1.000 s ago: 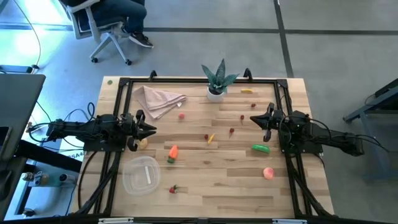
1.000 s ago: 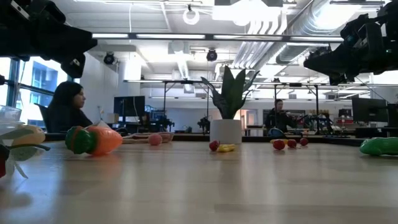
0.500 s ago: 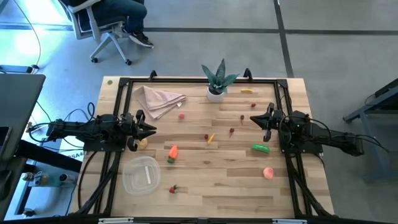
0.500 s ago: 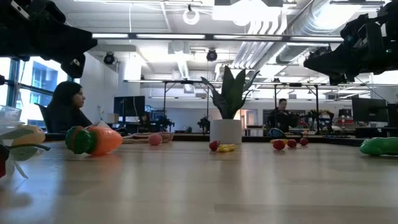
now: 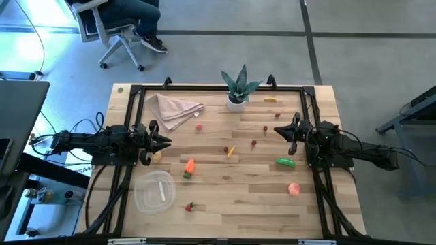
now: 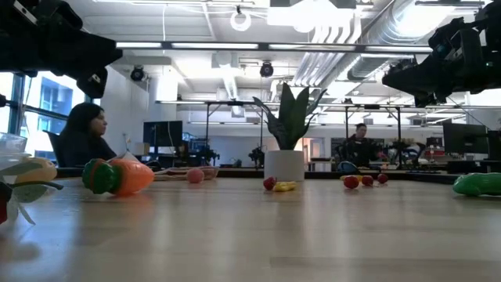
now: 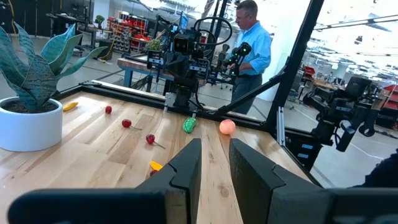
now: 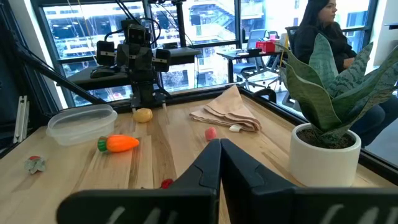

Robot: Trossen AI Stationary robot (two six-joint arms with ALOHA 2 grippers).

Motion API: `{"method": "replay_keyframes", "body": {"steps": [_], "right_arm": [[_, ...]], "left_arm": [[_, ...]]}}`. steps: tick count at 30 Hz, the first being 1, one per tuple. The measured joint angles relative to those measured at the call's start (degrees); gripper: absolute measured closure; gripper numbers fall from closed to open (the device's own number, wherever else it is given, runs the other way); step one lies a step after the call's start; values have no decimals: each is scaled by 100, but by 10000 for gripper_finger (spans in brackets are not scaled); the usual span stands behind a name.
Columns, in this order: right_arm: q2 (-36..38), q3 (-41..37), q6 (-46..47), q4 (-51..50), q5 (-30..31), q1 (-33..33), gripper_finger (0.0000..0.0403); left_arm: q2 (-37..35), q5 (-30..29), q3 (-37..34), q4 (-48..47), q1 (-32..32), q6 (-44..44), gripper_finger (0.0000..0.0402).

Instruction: Pick and placing Produce into tupperware

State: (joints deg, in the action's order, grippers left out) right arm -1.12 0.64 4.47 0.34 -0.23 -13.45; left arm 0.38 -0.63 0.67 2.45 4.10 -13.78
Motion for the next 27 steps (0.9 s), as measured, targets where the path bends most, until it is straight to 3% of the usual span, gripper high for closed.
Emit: {"method": "replay_keyframes", "body": {"steps": [27], "right_arm": [[2, -2, 0, 0, 0, 0, 402]], "left_arm": [[0, -2, 0, 127, 2, 0, 330]]}}
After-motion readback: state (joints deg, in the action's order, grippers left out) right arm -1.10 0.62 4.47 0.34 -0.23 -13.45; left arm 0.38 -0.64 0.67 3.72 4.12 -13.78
